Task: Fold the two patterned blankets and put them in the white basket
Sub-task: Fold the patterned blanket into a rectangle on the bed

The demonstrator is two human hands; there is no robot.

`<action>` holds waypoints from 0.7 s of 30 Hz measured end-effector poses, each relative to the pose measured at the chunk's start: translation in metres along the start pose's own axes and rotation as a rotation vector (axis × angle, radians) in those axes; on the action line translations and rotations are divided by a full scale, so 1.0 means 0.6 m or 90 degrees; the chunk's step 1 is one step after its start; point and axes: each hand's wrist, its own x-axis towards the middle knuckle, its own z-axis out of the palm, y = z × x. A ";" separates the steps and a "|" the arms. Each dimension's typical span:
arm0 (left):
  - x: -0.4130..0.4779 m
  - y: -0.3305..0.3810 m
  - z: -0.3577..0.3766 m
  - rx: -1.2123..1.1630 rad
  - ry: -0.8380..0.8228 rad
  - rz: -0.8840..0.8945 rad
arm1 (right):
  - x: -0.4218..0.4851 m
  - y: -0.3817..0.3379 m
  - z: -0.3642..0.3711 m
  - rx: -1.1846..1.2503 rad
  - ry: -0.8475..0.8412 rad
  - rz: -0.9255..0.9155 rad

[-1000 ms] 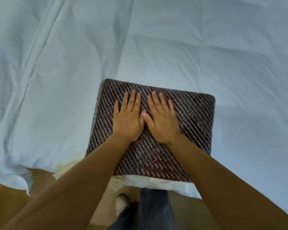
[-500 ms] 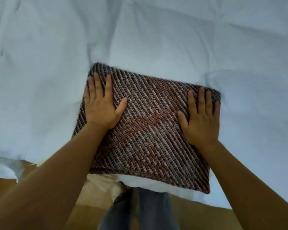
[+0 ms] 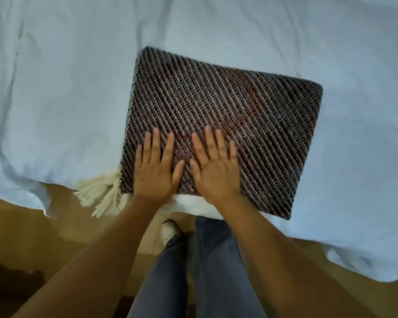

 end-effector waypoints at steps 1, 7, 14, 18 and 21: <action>0.003 -0.012 0.007 -0.001 0.001 0.017 | -0.012 0.029 0.005 -0.013 0.007 0.014; 0.014 -0.023 -0.002 -0.031 -0.033 0.014 | -0.076 0.154 -0.011 -0.025 -0.025 0.073; 0.098 -0.048 -0.094 -0.420 -0.032 -0.177 | -0.030 0.167 -0.072 0.430 0.225 0.455; 0.163 -0.063 -0.139 -0.658 -0.155 -0.366 | -0.010 0.176 -0.087 0.644 0.139 0.574; 0.158 -0.056 -0.137 -0.647 -0.220 -0.362 | -0.011 0.193 -0.107 0.793 0.061 0.614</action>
